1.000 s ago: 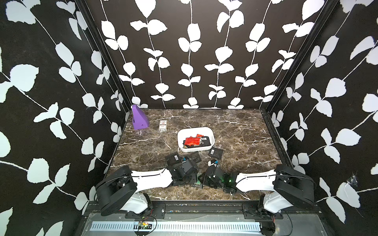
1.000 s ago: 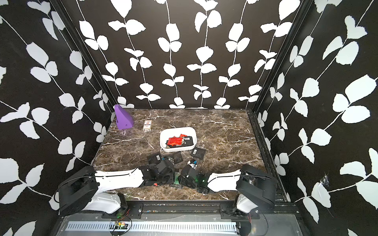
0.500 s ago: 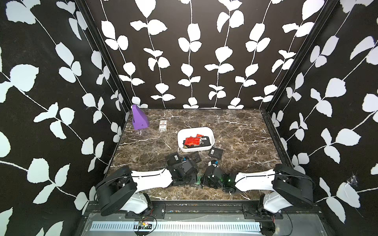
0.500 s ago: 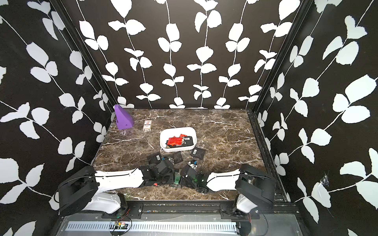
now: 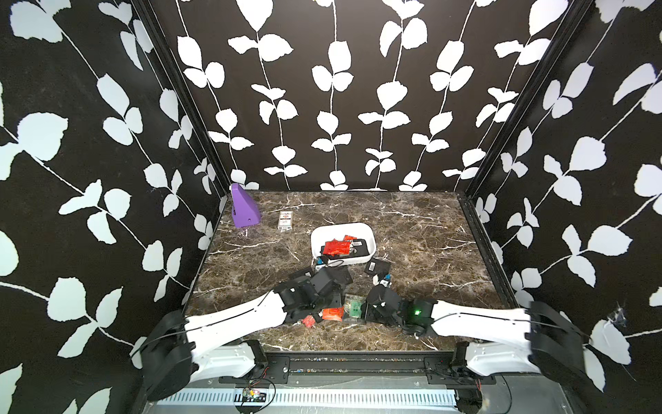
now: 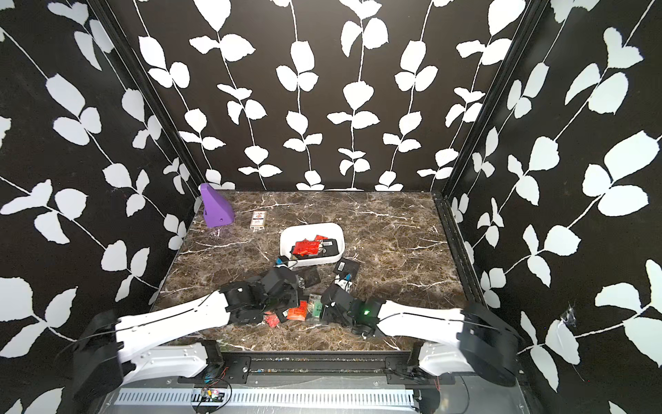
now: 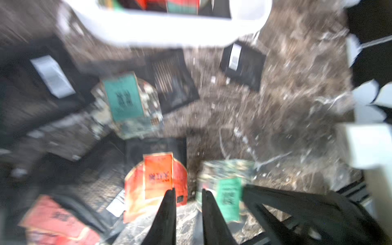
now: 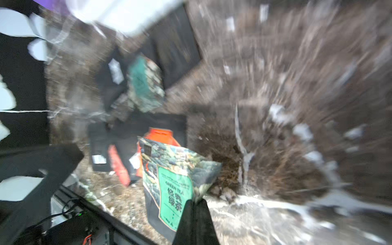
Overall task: Put the tea bags into the storage box
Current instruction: Pick up the tea bag from the center of the board, then place the tea bag in the storage box.
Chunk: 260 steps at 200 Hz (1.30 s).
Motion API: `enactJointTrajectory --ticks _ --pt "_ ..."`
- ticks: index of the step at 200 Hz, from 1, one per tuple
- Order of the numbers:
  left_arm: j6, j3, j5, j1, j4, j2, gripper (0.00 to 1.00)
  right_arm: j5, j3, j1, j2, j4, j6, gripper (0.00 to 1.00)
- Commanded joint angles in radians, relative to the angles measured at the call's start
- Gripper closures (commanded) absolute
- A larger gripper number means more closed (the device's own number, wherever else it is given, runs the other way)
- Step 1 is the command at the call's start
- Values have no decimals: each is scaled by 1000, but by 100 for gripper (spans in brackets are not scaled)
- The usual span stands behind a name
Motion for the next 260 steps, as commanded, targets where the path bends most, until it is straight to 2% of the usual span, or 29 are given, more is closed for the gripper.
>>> enactJointTrajectory --ticks 1,22,45,67,96,130,172,203,260 --pt "41 -15 -72 36 -131 -39 77 122 85 -22 -118 -222 -109 100" --pt "33 -40 -67 50 -144 -58 70 110 135 -95 -193 -286 -185 100" --pt "0 -80 -21 60 -113 -73 66 18 217 -232 -199 -302 -284 100" --pt "-30 -124 23 60 -63 -79 65 -90 331 -342 -101 -283 -368 100" --pt "-56 -171 68 60 -13 -82 58 -189 517 -403 128 -268 -451 100" --pt "-65 -209 81 60 -3 -105 56 -294 698 -422 408 -216 -439 100" --pt "-95 -273 102 60 20 -158 55 -286 883 -422 649 -256 -432 100" --pt "-102 -299 125 60 26 -181 54 -260 946 -423 728 -273 -424 100" --pt "-100 -324 166 58 78 -174 55 -231 970 -456 781 -237 -392 100"
